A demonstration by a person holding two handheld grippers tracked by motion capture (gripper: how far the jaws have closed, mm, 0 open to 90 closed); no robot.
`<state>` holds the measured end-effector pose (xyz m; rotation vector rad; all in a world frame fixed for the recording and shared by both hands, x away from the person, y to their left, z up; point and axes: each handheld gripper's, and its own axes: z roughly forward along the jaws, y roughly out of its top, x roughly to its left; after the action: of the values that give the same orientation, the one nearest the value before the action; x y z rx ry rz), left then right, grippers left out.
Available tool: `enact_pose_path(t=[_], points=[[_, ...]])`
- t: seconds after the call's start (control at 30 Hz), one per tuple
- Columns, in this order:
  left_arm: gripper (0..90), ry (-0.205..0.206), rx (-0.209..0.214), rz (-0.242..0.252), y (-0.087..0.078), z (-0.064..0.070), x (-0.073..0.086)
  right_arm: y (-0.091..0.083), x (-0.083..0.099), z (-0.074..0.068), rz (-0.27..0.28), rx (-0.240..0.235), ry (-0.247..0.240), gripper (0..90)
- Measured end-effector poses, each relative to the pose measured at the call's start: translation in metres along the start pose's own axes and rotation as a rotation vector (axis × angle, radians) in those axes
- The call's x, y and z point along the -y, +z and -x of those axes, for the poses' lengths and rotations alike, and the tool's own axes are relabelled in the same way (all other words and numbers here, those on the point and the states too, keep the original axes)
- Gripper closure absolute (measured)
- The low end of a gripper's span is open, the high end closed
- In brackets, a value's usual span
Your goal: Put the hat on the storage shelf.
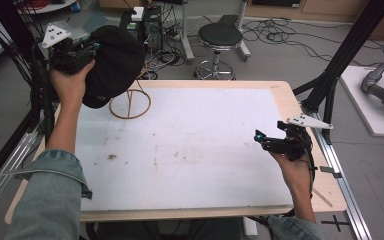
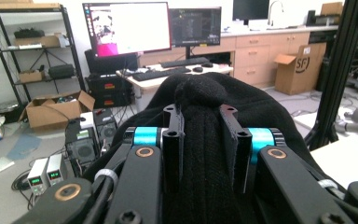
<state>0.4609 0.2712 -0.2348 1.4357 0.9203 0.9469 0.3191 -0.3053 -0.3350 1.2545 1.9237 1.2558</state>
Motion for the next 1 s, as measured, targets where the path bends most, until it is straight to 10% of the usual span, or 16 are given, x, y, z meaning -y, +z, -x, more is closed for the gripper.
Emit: enact_pose_path(t=[1.0], points=[[70.5, 0.157, -0.041, -0.081, 0.028, 0.012, 0.011, 0.001, -0.001, -0.002, -0.001, -0.004, -0.001, 11.3]])
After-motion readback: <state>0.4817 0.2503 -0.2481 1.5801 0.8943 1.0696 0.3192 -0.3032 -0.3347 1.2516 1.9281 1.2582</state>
